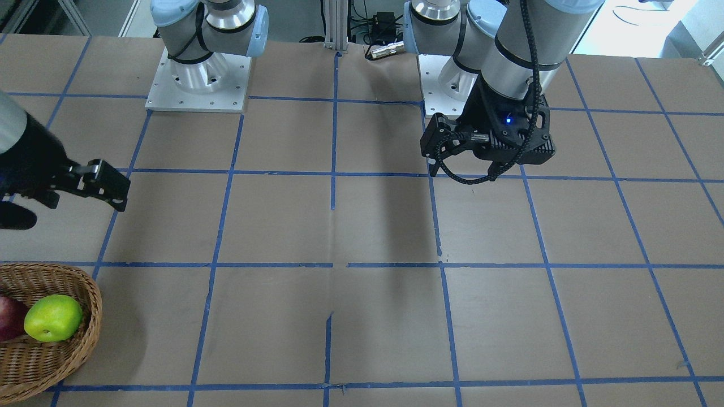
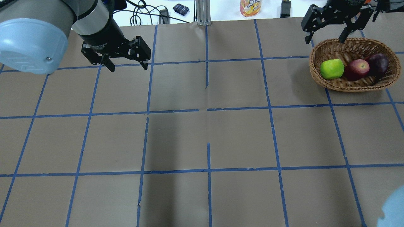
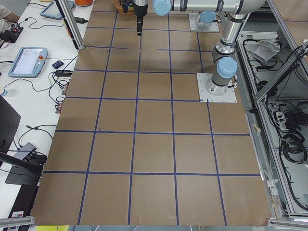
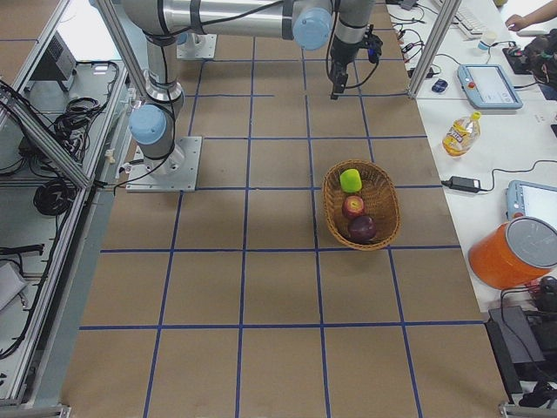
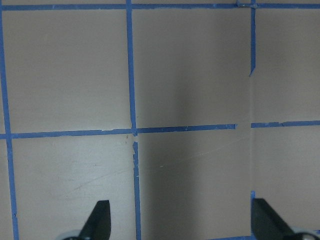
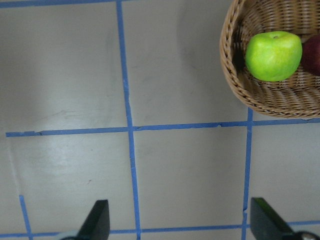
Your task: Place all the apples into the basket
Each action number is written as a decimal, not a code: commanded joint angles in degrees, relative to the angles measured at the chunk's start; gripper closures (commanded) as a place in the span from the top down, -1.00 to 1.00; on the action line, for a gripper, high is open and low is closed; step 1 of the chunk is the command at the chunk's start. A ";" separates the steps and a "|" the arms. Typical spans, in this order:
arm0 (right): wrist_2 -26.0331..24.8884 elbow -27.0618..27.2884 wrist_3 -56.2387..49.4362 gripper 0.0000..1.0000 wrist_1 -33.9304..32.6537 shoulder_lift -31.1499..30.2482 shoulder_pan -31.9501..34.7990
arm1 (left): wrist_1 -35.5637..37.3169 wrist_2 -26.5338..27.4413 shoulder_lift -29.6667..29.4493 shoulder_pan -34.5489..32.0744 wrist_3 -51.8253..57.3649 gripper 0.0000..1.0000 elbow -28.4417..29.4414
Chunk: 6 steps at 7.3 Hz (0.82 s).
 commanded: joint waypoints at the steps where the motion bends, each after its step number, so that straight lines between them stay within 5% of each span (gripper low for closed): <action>1: 0.14 1.34 1.13 1.00 2.43 -3.02 4.27 | 0.00 0.09 0.13 0.00 0.09 1.00 -0.07; 6: 0.06 10.82 0.96 1.00 0.33 -9.17 5.44 | 0.00 0.00 0.13 -0.09 0.09 1.00 0.02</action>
